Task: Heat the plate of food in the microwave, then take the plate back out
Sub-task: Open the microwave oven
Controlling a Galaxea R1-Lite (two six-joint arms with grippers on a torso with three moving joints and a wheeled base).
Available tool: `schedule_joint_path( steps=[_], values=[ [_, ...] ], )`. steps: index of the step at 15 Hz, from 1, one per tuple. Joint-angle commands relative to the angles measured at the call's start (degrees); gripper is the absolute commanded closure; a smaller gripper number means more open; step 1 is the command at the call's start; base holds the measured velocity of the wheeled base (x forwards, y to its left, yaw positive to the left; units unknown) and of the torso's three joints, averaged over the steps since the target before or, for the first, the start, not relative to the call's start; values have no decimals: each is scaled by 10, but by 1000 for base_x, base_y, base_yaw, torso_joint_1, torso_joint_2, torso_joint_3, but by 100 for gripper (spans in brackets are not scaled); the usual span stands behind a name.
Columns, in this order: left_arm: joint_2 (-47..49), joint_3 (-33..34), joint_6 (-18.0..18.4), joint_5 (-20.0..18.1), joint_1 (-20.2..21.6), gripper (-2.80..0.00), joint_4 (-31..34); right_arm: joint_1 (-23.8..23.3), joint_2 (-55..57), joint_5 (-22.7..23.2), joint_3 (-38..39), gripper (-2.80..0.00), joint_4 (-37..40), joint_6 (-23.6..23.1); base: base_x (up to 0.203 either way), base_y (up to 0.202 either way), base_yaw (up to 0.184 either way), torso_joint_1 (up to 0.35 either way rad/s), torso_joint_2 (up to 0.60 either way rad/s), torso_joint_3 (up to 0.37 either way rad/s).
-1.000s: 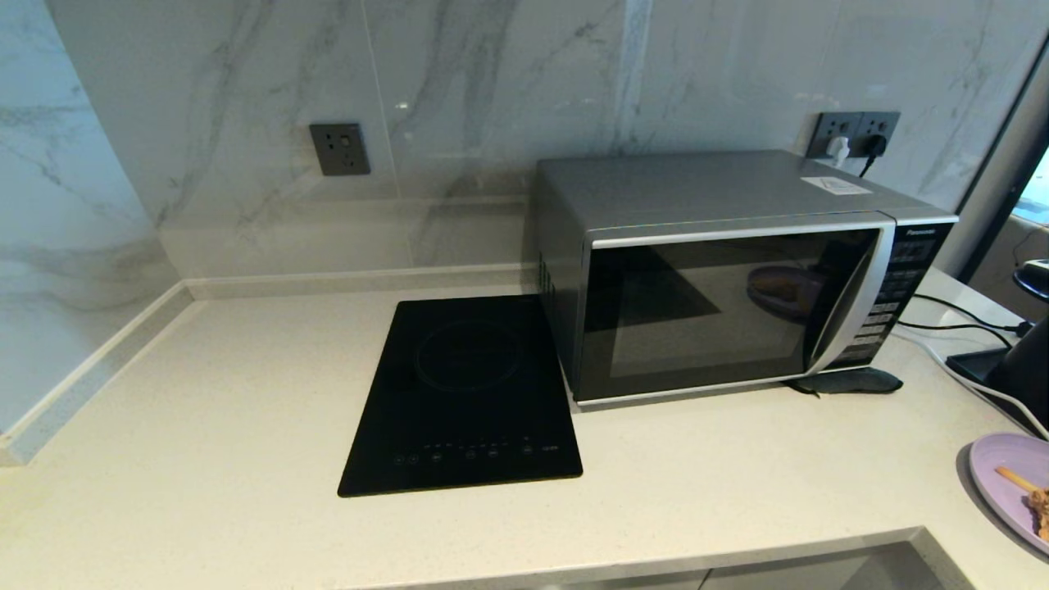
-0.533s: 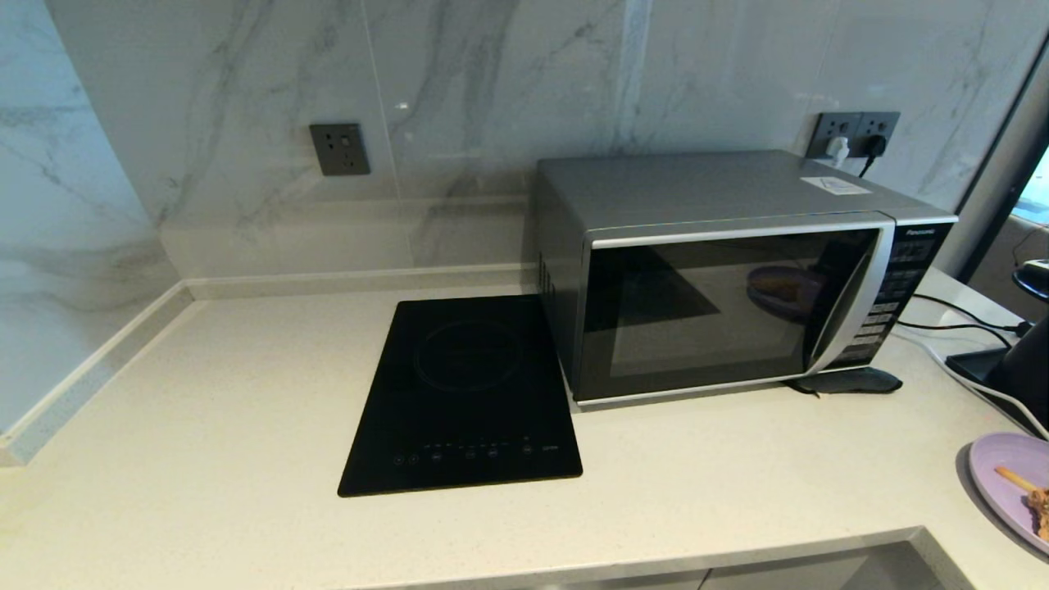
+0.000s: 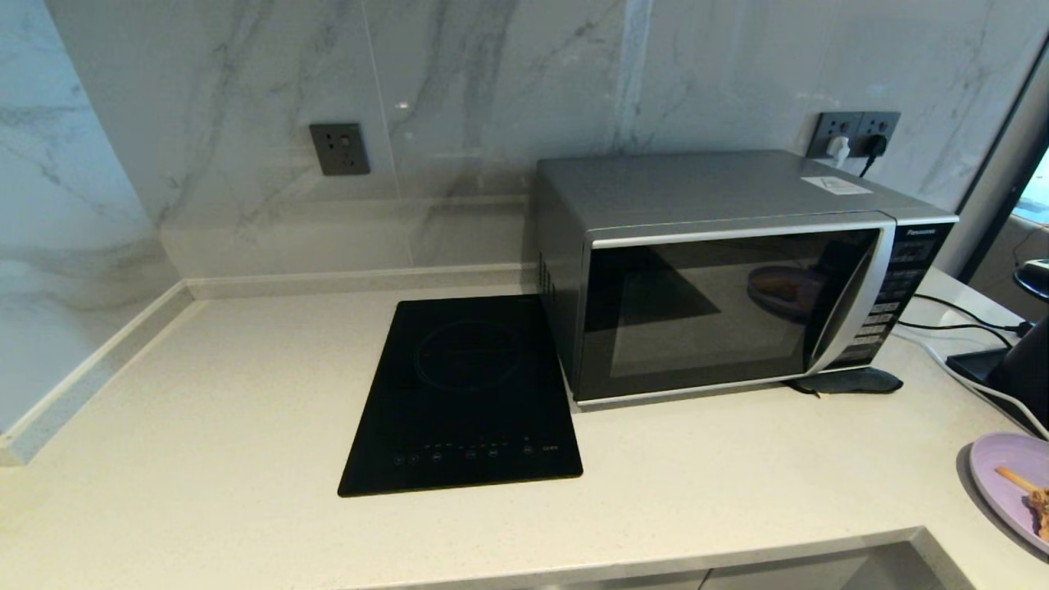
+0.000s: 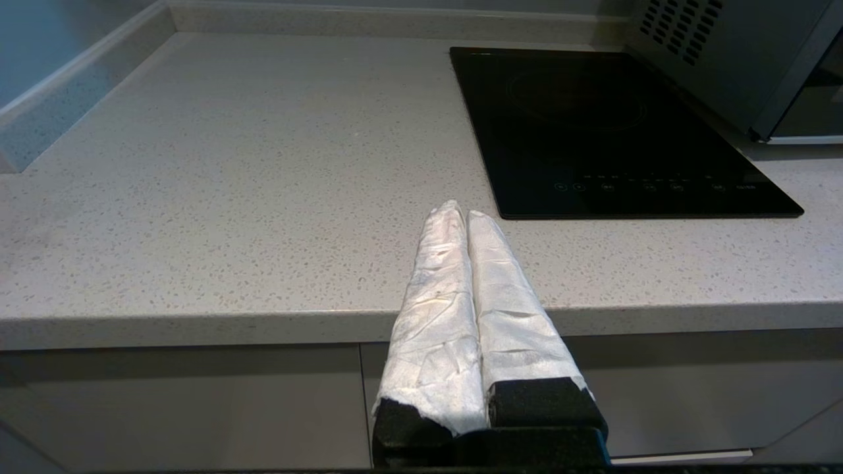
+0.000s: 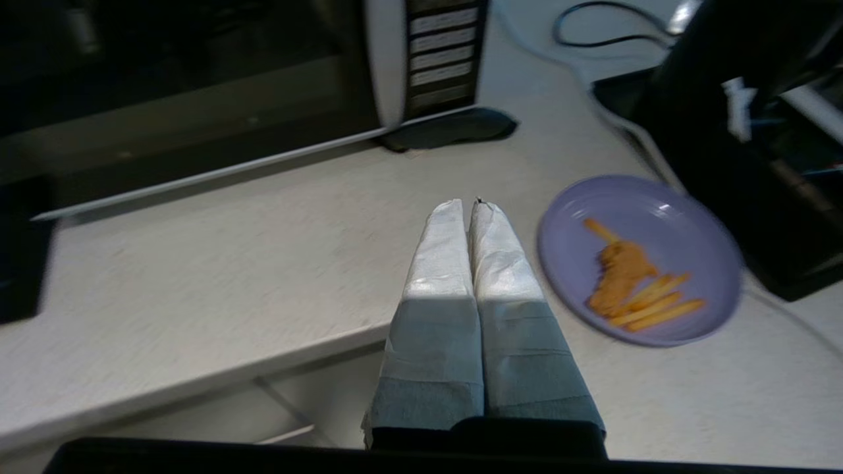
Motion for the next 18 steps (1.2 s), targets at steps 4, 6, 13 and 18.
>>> schedule_joint_path(
  steps=[4,6,13,18],
  values=[
    [1,0,-1,0,0,0,0,1,260,-154,-130,-280,-20,-42,0,0,0,0,0,0],
    [1,0,-1,0,0,0,0,2,311,-169,-142,-280,-50,-45,0,0,0,0,0,0],
    [1,0,-1,0,0,0,0,25,437,-242,-189,-280,-93,-16,0,0,0,0,0,0],
    [1,0,-1,0,0,0,0,89,495,-329,-180,-280,-179,10,0,0,0,0,0,0]
  ],
)
